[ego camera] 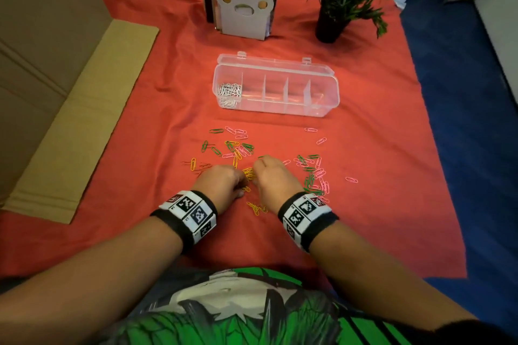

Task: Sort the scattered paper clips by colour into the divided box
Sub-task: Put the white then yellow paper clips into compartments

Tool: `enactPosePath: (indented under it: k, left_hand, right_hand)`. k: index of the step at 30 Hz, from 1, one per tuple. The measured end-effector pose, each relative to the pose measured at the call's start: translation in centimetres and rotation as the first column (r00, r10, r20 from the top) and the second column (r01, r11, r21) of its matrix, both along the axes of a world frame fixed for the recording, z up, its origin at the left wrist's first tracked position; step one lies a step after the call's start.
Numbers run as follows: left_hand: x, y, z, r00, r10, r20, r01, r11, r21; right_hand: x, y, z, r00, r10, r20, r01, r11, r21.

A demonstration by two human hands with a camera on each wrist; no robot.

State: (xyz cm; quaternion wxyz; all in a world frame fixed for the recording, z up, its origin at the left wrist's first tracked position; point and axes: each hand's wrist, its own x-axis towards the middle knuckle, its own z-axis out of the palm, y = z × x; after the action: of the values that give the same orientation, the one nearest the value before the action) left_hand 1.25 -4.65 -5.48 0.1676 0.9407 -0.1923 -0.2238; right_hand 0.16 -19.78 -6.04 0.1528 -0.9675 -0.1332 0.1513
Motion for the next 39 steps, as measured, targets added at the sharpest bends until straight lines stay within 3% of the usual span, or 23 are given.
enactPosePath:
  k: [4, 6, 8, 9, 11, 14, 17, 19, 21, 22, 24, 26, 27, 29, 31, 34, 39]
  left_hand:
    - [0.3, -0.3, 0.1, 0.997, 0.072, 0.000, -0.071, 0.992, -0.101]
    - [0.7, -0.4, 0.3, 0.987, 0.155, -0.027, -0.158, 0.972, -0.173]
    - [1.3, -0.4, 0.5, 0.961, 0.253, -0.114, -0.274, 0.929, -0.250]
    - [1.6, -0.4, 0.6, 0.936, 0.302, -0.181, -0.344, 0.892, -0.291]
    - [2.1, -0.3, 0.8, 0.851, 0.402, -0.338, -0.513, 0.775, -0.370]
    - [2.3, -0.3, 1.6, 0.612, 0.443, -0.655, -0.779, 0.482, -0.402]
    - [2.5, -0.2, 2.7, 0.454, 0.356, -0.817, -0.879, 0.331, -0.344]
    - [2.5, -0.2, 3.1, 0.400, 0.323, -0.858, -0.907, 0.275, -0.319]
    - [2.4, -0.4, 2.9, 0.393, 0.351, -0.850, -0.911, 0.272, -0.309]
    - [2.3, -0.5, 2.5, 0.437, 0.393, -0.809, -0.890, 0.317, -0.327]
    - [2.2, -0.5, 1.4, 0.637, 0.485, -0.600, -0.759, 0.532, -0.376]
    - [1.9, -0.6, 0.7, 0.847, 0.443, -0.293, -0.524, 0.788, -0.325]
    - [1.8, -0.6, 0.6, 0.905, 0.390, -0.171, -0.424, 0.867, -0.261]
    - [1.4, -0.7, 0.4, 0.958, 0.286, -0.029, -0.287, 0.944, -0.162]
    - [1.1, -0.8, 0.4, 0.973, 0.232, 0.014, -0.228, 0.965, -0.127]
    - [0.7, -0.5, 0.3, 0.985, 0.169, 0.036, -0.165, 0.982, -0.091]
    - [0.5, -0.1, -0.2, 0.991, 0.123, 0.046, -0.118, 0.988, -0.098]
  right_hand:
    - [1.6, -2.1, 0.1, 0.994, -0.113, 0.012, 0.113, 0.994, -0.011]
    - [2.7, -3.5, 0.5, 0.968, -0.243, -0.063, 0.246, 0.968, 0.055]
    - [3.3, -4.5, 0.8, 0.901, -0.389, -0.192, 0.423, 0.884, 0.196]
    - [3.4, -4.7, 1.0, 0.847, -0.444, -0.292, 0.522, 0.798, 0.302]
    - [3.3, -4.9, 1.4, 0.712, -0.472, -0.520, 0.701, 0.525, 0.483]
    - [2.8, -4.9, 2.5, 0.556, -0.303, -0.774, 0.827, 0.107, 0.552]
    - [2.3, -5.1, 3.1, 0.498, -0.142, -0.856, 0.852, -0.107, 0.513]
    - [2.2, -5.2, 3.0, 0.464, -0.096, -0.881, 0.868, -0.150, 0.473]
    - [2.1, -5.2, 3.1, 0.449, -0.107, -0.887, 0.881, -0.114, 0.459]
    - [2.0, -5.2, 3.2, 0.446, -0.136, -0.885, 0.885, -0.079, 0.458]
    - [1.8, -4.9, 3.1, 0.456, -0.227, -0.860, 0.887, 0.036, 0.461]
    - [1.2, -4.5, 2.8, 0.534, -0.320, -0.782, 0.845, 0.236, 0.480]
    - [0.8, -4.2, 2.7, 0.611, -0.359, -0.705, 0.785, 0.389, 0.482]
    - [0.0, -3.6, 2.3, 0.787, -0.355, -0.505, 0.578, 0.709, 0.403]
    - [-1.1, -2.9, 1.8, 0.896, -0.250, -0.367, 0.364, 0.887, 0.283]
    - [-3.0, -2.3, 0.7, 0.951, -0.143, -0.273, 0.190, 0.970, 0.155]
    - [-4.5, -2.1, -0.3, 0.990, -0.039, -0.138, 0.047, 0.997, 0.055]
